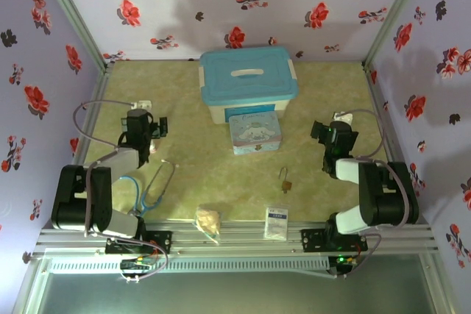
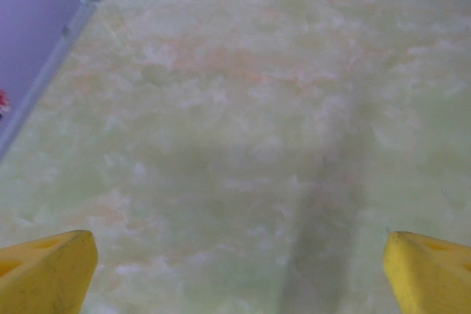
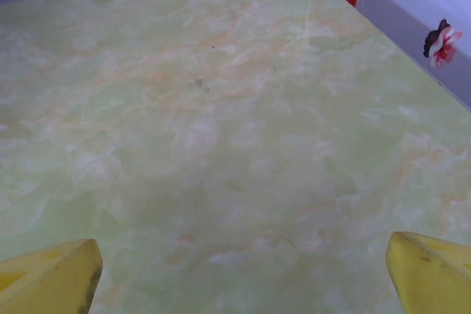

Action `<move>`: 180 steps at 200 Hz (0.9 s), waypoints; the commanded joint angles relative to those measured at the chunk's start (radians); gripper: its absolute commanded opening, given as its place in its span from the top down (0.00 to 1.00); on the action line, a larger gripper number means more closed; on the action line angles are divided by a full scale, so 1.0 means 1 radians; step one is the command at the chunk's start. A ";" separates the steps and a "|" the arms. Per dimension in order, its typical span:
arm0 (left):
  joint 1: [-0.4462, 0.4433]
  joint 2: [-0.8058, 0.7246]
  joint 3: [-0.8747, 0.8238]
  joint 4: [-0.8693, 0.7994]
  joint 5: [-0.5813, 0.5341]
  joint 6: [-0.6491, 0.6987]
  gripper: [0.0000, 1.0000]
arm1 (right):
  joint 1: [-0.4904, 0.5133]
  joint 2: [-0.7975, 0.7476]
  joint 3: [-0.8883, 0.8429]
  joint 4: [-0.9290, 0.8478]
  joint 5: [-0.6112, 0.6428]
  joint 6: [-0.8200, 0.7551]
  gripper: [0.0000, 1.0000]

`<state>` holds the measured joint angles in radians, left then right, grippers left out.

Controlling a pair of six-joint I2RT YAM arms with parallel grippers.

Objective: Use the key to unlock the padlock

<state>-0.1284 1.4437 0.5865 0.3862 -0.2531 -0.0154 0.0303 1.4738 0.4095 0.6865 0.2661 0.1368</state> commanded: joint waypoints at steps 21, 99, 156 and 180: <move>0.025 -0.023 -0.076 0.142 0.034 0.007 0.00 | -0.006 0.084 -0.044 0.242 -0.003 -0.026 0.01; 0.082 0.059 -0.161 0.416 0.081 0.036 0.00 | -0.006 0.083 -0.033 0.219 -0.011 -0.029 0.01; 0.103 0.102 -0.197 0.513 0.077 0.008 0.00 | -0.006 0.087 -0.023 0.205 -0.046 -0.040 0.01; 0.105 0.103 -0.197 0.515 0.077 0.007 0.00 | -0.006 0.087 -0.023 0.206 -0.044 -0.041 0.01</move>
<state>-0.0334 1.5372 0.3954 0.8398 -0.1791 0.0032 0.0303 1.5536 0.3717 0.8669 0.2283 0.1116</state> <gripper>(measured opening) 0.996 0.993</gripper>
